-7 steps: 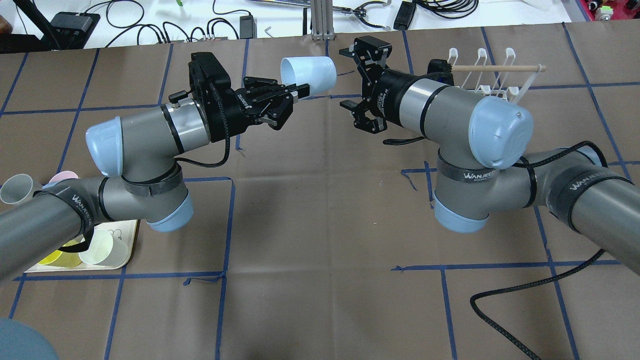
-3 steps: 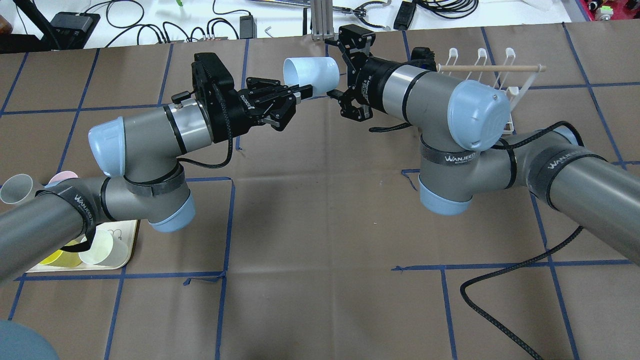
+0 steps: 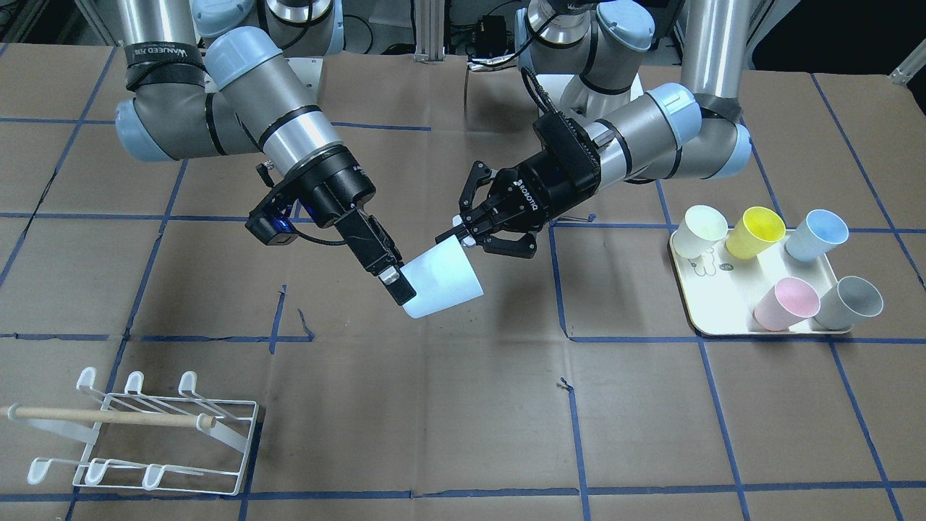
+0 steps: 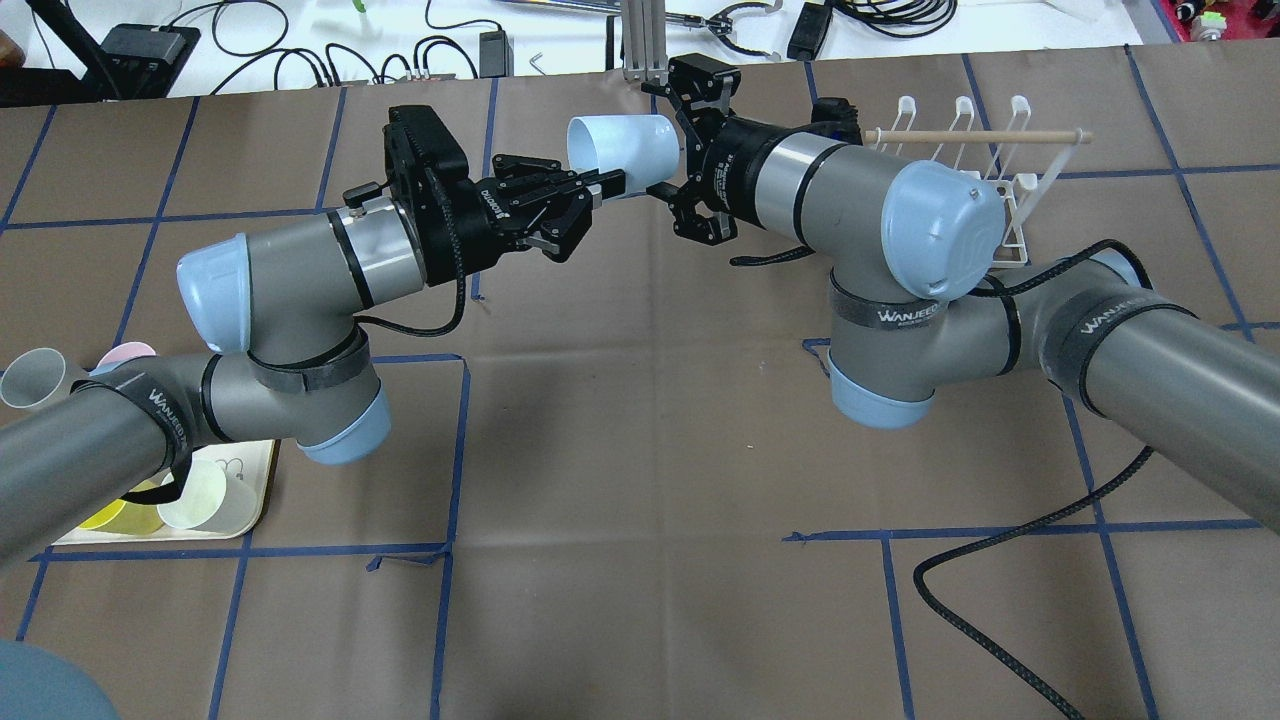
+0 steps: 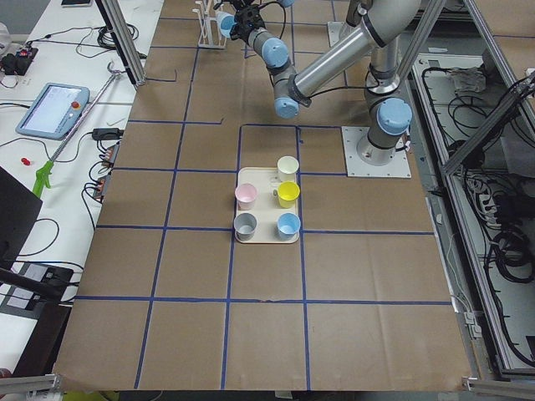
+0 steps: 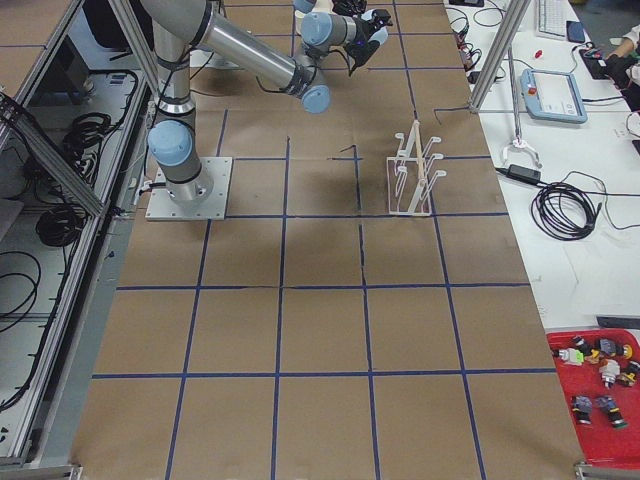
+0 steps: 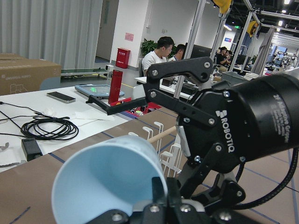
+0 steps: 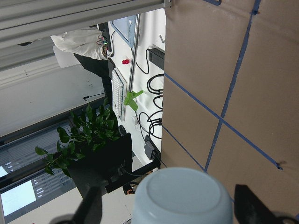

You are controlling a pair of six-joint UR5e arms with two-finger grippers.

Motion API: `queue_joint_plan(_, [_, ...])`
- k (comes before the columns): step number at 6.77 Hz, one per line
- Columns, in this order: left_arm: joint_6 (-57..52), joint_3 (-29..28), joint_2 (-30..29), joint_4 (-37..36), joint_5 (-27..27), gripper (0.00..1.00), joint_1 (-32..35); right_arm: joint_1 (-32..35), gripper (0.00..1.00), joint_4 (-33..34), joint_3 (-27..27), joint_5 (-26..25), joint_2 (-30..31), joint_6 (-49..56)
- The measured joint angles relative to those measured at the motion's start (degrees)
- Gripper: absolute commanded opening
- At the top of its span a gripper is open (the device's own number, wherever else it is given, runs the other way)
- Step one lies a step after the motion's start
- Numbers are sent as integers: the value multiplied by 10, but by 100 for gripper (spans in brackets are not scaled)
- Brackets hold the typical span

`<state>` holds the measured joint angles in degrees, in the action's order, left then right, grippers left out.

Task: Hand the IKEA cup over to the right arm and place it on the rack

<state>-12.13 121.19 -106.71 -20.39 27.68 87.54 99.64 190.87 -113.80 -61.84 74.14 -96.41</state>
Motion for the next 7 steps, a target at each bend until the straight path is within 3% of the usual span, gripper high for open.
queue_joint_plan(5, [0, 0, 1, 0, 0, 0, 0, 10, 98, -1, 5, 0, -5, -1])
queue_joint_plan(7, [0, 0, 2, 0, 1, 0, 0, 13, 74, -1, 5, 1, -10, -2])
